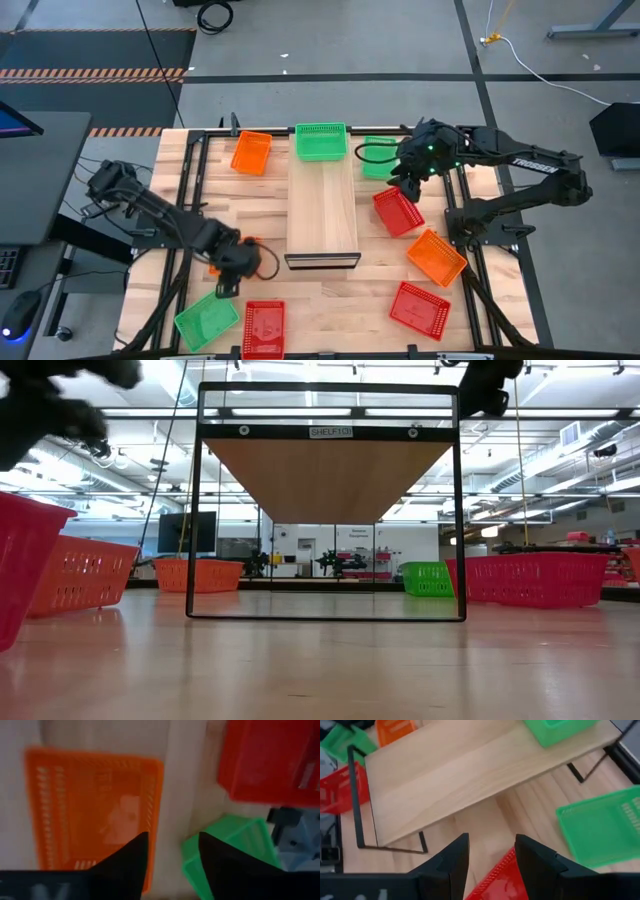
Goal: Stack baskets on shelf by color
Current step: Put the bottom left orange bin on the shelf
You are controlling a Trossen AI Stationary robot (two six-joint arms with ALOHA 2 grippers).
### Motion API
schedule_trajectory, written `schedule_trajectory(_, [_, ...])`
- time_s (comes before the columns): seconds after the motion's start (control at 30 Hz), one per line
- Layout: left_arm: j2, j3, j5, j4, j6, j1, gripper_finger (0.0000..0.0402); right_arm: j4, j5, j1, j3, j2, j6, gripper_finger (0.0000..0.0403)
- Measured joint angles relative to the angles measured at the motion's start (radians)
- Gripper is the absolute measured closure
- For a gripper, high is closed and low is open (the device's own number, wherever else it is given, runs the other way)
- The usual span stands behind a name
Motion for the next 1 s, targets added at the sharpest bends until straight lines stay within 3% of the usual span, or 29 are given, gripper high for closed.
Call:
schedule_trajectory(0.2, [0.0, -0.124, -0.006, 0.041, -0.052, -0.089, 0.0141, 0.008, 0.012, 0.01, 0.0, 0.002, 0.123, 0.0239])
schedule_trajectory(0.37, [0.001, -0.221, -0.012, 0.139, -0.098, -0.125, 0.0128, 0.018, 0.019, 0.011, 0.0, 0.003, 0.136, 0.0239])
schedule_trajectory(0.77, [0.006, -0.25, -0.206, 0.222, -0.123, -0.133, 0.0172, 0.017, 0.067, 0.011, 0.0, 0.003, 0.277, 0.0239])
schedule_trajectory(1.0, [0.006, -0.375, -0.194, 0.385, -0.157, -0.138, 0.021, 0.027, 0.118, 0.011, 0.0, 0.003, 0.311, 0.0239])
